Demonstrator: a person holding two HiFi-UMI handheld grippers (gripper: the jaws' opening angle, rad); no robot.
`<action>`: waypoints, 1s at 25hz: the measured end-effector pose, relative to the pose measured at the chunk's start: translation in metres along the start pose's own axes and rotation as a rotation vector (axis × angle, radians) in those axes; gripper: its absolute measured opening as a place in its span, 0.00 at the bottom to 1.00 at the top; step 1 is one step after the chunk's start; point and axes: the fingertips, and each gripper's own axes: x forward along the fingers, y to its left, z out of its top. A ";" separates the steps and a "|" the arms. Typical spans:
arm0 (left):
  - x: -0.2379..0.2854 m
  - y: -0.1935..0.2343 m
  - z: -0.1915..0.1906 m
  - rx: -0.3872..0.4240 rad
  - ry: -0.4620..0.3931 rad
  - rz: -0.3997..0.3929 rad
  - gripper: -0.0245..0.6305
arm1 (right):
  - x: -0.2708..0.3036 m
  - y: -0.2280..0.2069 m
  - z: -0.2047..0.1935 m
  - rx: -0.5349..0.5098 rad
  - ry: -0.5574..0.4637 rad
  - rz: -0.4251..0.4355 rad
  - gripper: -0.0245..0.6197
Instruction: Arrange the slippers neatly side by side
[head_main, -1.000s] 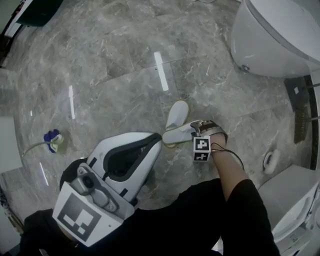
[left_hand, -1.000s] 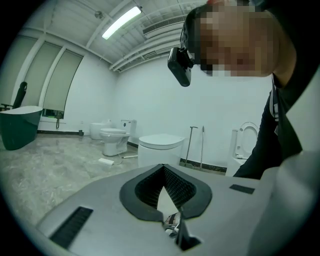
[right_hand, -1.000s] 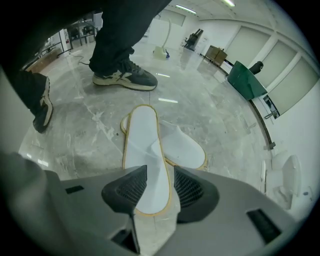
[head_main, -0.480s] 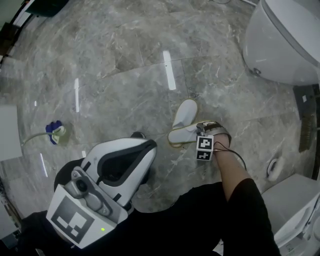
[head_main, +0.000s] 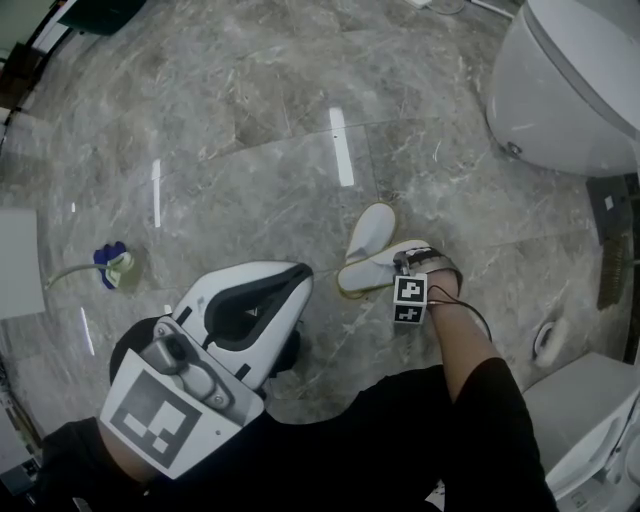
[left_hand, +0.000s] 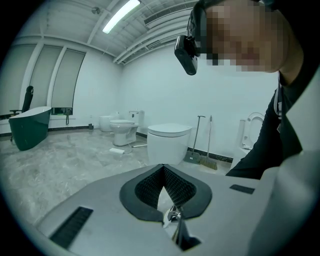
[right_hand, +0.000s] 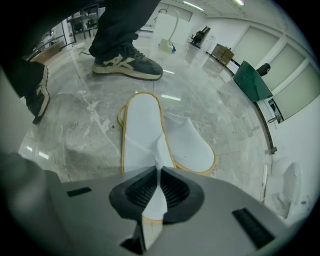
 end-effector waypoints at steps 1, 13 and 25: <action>0.001 -0.001 0.001 -0.001 -0.004 -0.002 0.04 | -0.001 0.000 0.000 -0.010 -0.002 -0.004 0.07; -0.003 -0.017 0.001 0.015 -0.007 -0.027 0.04 | -0.017 0.015 -0.017 -0.333 -0.045 0.026 0.07; -0.013 -0.014 -0.003 0.012 -0.007 -0.006 0.04 | -0.013 0.014 -0.032 -0.534 -0.018 0.051 0.06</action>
